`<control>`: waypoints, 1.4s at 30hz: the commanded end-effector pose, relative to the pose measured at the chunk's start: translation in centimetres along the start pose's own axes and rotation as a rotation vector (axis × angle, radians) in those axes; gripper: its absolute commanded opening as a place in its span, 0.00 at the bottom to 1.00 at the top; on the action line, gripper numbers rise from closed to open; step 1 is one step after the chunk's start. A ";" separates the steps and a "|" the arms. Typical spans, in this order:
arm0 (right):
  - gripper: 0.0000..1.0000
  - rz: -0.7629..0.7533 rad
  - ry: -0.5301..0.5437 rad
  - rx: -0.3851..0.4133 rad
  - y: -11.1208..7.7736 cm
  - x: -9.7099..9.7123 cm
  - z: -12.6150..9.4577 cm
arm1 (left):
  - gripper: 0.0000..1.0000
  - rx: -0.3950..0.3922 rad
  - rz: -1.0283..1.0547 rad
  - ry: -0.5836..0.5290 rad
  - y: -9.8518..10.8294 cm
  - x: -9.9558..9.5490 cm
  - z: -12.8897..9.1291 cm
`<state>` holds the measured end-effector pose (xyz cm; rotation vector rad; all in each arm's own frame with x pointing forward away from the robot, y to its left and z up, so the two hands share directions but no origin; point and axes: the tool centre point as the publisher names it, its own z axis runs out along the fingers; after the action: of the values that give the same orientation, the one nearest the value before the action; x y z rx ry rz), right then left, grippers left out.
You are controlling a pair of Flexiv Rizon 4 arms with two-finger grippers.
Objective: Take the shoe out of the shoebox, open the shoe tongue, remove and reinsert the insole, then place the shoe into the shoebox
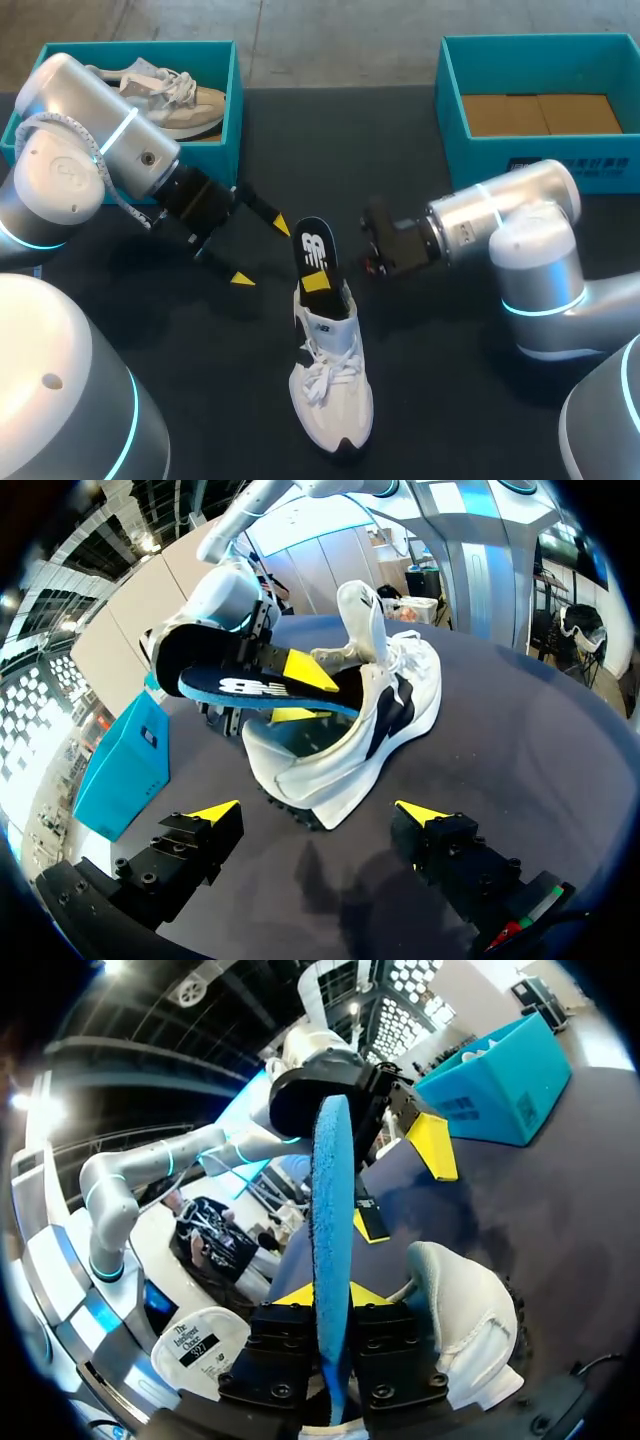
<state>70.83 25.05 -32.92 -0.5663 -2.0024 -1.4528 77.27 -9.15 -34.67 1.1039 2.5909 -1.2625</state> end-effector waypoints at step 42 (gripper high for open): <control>0.00 0.121 0.012 0.019 -3.3 0.3 1.0 | 1.00 -0.003 0.000 0.002 0.0 0.0 0.0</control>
<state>68.57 24.86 -35.24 -0.6510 -1.9310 -1.3602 77.27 -9.16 -34.67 1.1039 2.5909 -1.2625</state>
